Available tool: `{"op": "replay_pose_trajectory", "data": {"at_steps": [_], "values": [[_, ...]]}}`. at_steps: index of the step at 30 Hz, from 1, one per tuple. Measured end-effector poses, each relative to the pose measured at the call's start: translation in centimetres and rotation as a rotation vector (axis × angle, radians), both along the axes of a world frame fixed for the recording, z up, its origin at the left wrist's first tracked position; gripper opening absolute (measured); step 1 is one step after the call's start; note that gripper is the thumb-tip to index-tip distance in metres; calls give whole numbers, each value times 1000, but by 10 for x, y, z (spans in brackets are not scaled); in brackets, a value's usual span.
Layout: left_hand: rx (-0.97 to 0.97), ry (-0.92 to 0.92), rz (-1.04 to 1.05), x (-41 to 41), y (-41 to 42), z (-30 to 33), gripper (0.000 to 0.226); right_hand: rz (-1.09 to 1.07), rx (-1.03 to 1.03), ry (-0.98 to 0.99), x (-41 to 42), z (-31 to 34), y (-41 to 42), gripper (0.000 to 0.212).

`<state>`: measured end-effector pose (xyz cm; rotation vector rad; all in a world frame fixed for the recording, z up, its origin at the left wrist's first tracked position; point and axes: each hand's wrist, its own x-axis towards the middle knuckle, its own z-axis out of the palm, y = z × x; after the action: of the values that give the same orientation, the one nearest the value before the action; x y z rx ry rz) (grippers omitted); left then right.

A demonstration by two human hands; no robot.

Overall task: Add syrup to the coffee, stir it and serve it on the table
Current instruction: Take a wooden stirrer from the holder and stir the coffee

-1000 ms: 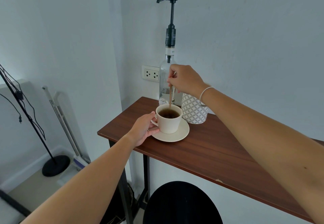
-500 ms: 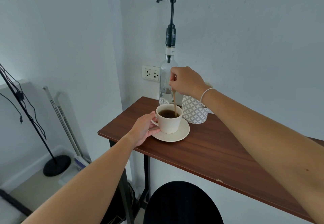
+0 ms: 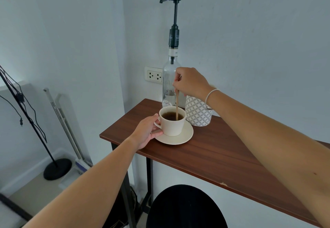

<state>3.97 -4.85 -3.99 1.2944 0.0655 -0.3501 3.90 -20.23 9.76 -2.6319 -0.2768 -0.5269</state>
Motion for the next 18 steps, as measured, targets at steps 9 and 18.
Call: {"op": "replay_pose_trajectory", "data": {"at_steps": [9,18], "values": [[15,1,-7,-1,-1,2,40,-12,318,28,2,3,-9,21],[48,-11,-29,-2,0,4,36,-123,406,52,-12,0,-18,20]]}}
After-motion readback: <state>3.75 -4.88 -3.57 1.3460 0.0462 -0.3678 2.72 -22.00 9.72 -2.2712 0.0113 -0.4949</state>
